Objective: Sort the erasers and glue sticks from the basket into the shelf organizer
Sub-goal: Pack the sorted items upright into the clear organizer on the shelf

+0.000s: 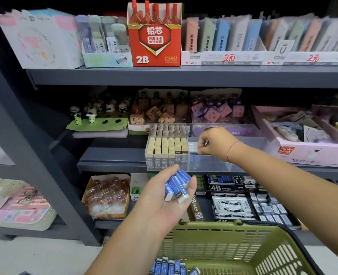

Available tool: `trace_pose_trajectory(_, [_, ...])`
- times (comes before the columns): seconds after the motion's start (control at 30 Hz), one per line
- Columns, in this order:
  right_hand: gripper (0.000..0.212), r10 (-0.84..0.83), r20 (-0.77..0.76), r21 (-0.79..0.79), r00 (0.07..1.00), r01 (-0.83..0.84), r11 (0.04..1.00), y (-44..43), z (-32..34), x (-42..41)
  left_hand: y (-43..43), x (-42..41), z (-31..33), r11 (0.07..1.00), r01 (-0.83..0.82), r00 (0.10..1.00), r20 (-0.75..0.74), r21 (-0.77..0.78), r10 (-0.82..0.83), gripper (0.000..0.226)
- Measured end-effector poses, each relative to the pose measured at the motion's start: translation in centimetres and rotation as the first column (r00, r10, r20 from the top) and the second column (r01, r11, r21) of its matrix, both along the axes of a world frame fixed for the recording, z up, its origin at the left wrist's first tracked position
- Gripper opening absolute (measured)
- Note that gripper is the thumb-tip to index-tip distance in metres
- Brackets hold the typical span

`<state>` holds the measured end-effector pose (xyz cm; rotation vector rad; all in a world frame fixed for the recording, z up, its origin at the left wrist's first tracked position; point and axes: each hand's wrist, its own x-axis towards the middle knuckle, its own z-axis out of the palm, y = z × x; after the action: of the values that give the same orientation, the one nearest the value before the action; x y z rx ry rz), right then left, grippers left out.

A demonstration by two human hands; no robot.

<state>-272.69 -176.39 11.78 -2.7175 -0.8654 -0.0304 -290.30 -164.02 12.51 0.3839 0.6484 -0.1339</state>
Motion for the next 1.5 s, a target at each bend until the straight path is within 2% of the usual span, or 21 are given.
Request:
trace_pose_trajectory(0.27, [0.012,0.028,-0.016,0.026,0.999,-0.027,0.999,-1.0,0.7,-0.8,-0.1,0.0,0.0,1.0,-0.005,1.0,-0.013,0.006,0.005,0.033])
trace_pose_trajectory(0.37, [0.006,0.043,0.005,0.22,0.999,-0.043,0.975,-1.0,1.6,-3.0,0.0,0.0,0.0,1.0,-0.01,1.0,-0.011,0.0,0.01,0.037])
trace_pose_trajectory(0.43, [0.004,0.109,-0.067,0.406,0.992,-0.073,0.911,-0.9,2.6,-5.9,0.1,-0.1,0.0,1.0,-0.01,1.0,-0.002,-0.005,0.01,0.038])
trace_pose_trajectory(0.5, [0.013,0.162,-0.171,0.531,0.972,-0.047,0.846,-0.9,2.9,-9.7,0.2,-0.2,0.0,1.0,-0.01,0.999,0.031,-0.021,0.01,0.039])
trace_pose_trajectory(0.63, [0.025,0.085,-0.351,0.666,0.933,0.185,0.722,-0.4,0.2,-15.7,0.0,-0.3,0.1,1.0,0.009,0.998,0.069,0.022,-0.01,0.036])
trace_pose_trajectory(0.8, [0.022,-0.014,-0.4,0.784,0.916,0.35,0.514,1.6,-3.2,-17.9,-0.4,-0.2,-0.3,0.998,0.017,0.998,0.052,0.061,-0.02,0.032])
trace_pose_trajectory(0.9, [0.013,0.006,-0.46,0.803,0.888,0.413,0.431,2.0,-3.4,-18.1,-0.2,-0.1,-0.5,0.999,-0.018,0.998,0.059,0.042,0.016,0.033])
trace_pose_trajectory(1.03, [0.005,0.101,-0.448,0.856,0.888,0.393,0.336,0.2,-0.8,-16.1,0.6,-0.1,-0.1,0.988,-0.152,0.987,0.051,-0.001,0.152,0.018])
trace_pose_trajectory(1.1, [0.003,0.037,-0.367,0.86,0.93,0.323,0.395,-1.6,1.2,-13.3,1.0,-0.2,-0.1,0.984,-0.177,0.984,0.033,-0.01,0.177,0.018])
trace_pose_trajectory(1.17, [0.008,-0.045,-0.277,0.806,0.96,0.257,0.533,-3.1,2.6,-9.6,1.1,-0.3,-0.1,0.985,-0.172,0.984,0.032,-0.019,0.173,0.025])
trace_pose_trajectory(1.27, [0.013,-0.141,-0.185,0.57,0.973,0.223,0.791,-4.4,2.9,-4.4,1.0,-0.4,0.0,0.99,-0.142,0.989,0.038,-0.025,0.143,0.031])
trace_pose_trajectory(1.33, [0.013,-0.148,-0.135,0.37,0.98,0.189,0.91,-4.4,2.6,-2.2,0.8,-0.4,0.1,0.992,-0.124,0.991,0.037,-0.031,0.125,0.035])
trace_pose_trajectory(1.4, [0.01,-0.122,-0.12,0.211,0.985,0.145,0.967,-3.8,2.2,-1.1,0.7,-0.3,0.1,0.993,-0.117,0.992,0.038,-0.03,0.118,0.038])
trace_pose_trajectory(1.5, [0.011,-0.083,-0.125,0.12,0.989,0.098,0.988,-2.7,1.2,-0.3,0.6,-0.2,0.1,0.993,-0.116,0.993,0.03,-0.032,0.117,0.039])
